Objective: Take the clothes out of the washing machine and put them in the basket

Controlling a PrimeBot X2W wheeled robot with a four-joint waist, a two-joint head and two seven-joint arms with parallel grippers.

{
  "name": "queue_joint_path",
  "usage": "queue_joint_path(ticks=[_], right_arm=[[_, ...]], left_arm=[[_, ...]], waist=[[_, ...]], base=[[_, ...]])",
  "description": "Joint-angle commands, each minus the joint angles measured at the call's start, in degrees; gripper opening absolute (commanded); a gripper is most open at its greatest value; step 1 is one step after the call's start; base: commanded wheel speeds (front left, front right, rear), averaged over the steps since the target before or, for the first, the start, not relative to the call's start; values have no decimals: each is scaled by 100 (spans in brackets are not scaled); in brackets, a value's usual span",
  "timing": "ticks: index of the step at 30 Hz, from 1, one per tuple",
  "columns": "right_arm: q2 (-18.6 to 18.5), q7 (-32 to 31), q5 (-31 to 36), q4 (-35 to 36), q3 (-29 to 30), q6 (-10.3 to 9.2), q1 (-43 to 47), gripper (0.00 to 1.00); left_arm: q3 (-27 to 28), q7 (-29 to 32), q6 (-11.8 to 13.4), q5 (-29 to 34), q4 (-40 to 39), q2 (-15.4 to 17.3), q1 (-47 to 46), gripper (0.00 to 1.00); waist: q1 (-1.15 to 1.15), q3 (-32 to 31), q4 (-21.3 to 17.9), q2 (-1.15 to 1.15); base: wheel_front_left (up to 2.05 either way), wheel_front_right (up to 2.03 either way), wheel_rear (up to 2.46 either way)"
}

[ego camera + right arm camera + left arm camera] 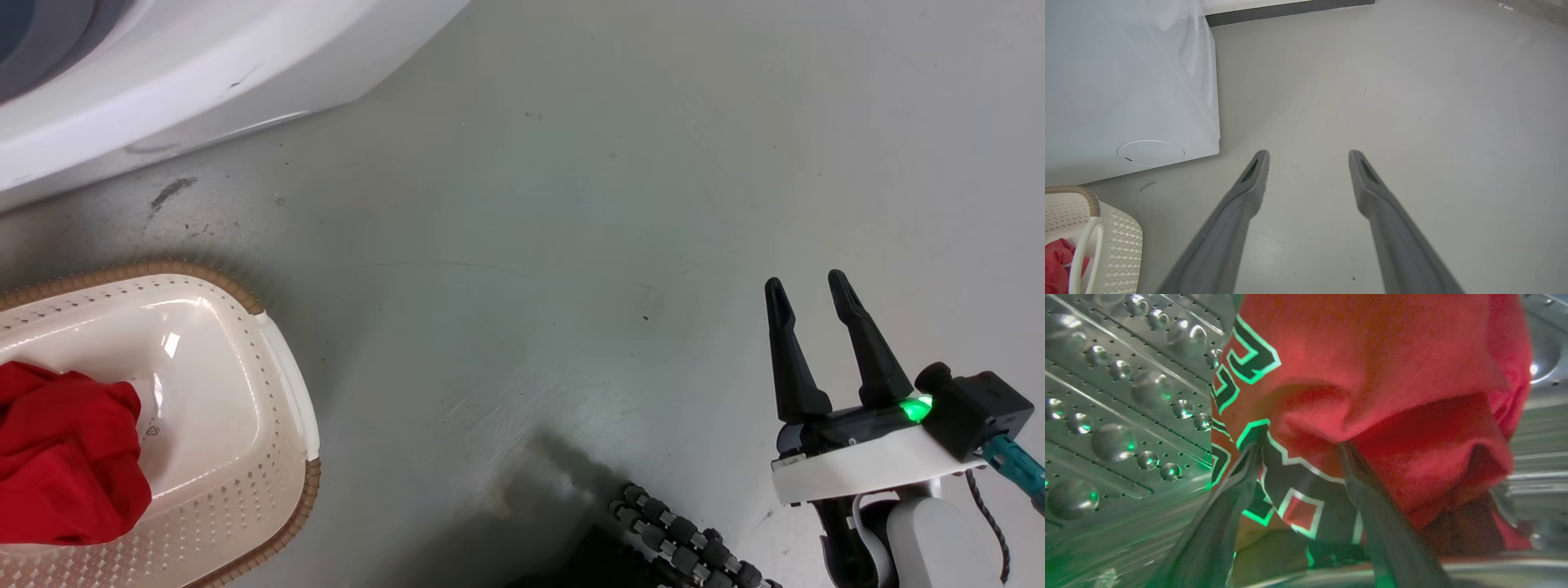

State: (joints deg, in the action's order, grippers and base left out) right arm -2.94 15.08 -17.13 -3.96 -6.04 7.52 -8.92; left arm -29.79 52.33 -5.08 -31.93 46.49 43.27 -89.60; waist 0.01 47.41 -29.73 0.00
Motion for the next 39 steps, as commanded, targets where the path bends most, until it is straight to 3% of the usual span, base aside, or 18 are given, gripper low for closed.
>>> queue_joint_path(ticks=[1,7,13,30,39], right_arm=[[10,14,-25,19,10,-6,11,100],[10,14,-32,-26,-38,-6,-113,100],[10,14,23,-67,-111,-6,-295,100],[5,14,826,-226,530,-6,-252,100],[2,14,1230,-321,774,-6,-67,100]], left_arm=[[-45,-47,-38,4,96,-11,-66,0],[-98,-353,-133,12,285,49,-170,0],[-151,-1090,-205,-25,272,170,-97,0],[-670,-4503,-240,-775,-278,-302,1692,0],[-607,-6224,-155,-946,-298,-776,2824,0]], waist=[[-1,26,8,0],[-1,3,6,0],[-1,-167,-14,0],[-1,-1495,1106,0],[-1,-2237,1682,0]], base=[[0,0,0],[0,0,0],[0,0,0],[0,0,0],[0,0,0]])
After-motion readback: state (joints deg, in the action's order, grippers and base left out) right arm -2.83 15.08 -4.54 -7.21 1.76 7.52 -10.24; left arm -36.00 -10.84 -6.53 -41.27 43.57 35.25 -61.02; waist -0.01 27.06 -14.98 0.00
